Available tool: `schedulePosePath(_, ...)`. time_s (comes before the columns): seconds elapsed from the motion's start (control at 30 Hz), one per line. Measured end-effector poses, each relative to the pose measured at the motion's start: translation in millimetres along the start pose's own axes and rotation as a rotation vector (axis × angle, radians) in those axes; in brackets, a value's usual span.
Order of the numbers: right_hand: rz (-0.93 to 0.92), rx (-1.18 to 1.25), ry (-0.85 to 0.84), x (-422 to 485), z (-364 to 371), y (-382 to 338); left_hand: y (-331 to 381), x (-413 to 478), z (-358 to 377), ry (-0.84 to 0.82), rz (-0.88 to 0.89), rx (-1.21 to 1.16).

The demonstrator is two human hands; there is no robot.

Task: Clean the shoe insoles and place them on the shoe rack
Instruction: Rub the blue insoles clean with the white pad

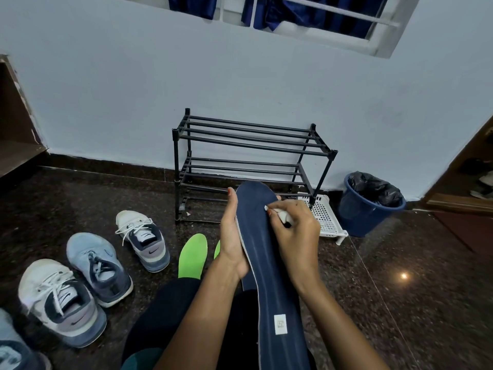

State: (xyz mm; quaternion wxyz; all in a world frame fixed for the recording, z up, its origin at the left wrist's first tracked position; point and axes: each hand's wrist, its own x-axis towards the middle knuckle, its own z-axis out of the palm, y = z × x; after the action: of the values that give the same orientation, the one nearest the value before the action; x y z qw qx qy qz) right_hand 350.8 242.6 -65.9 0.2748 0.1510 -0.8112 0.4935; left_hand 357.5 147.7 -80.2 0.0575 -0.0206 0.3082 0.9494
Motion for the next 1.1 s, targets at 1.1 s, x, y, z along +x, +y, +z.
schedulePosePath(1.1,-0.136,-0.053,-0.16,-16.3,7.0,-11.4,-2.2,-4.4,3.6,-0.034,0.087,0.082)
